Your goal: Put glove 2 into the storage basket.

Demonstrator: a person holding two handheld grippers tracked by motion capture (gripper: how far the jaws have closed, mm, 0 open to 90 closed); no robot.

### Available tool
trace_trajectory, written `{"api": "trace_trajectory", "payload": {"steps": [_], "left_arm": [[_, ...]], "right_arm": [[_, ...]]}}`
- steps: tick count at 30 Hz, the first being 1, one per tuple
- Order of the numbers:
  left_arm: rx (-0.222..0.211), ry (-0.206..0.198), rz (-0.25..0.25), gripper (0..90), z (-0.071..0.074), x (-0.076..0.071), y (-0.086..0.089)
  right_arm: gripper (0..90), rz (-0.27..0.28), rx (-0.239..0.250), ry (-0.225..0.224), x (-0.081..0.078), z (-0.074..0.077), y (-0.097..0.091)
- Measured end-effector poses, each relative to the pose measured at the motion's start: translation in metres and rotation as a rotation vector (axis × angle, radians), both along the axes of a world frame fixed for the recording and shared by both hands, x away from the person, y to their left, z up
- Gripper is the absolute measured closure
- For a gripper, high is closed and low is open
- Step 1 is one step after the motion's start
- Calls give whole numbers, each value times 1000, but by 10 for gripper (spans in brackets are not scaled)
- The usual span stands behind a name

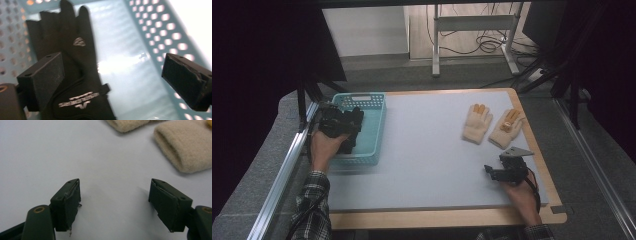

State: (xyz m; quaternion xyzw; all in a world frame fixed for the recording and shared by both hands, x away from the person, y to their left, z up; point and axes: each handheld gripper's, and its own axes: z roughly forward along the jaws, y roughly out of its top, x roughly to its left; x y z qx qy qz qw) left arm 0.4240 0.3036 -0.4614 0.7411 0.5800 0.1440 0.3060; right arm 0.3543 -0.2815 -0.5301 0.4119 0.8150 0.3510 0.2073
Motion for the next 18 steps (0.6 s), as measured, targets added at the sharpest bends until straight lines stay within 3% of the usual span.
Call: {"api": "trace_trajectory", "payload": {"steps": [8,18], "left_arm": [[-31,-64,-84,28,13,-12,-25],[-28,-121,-188,13,20,-32,-59]], "right_arm": [[252,0,-1,0,0,0,0],[252,0,-1,0,0,0,0]]}}
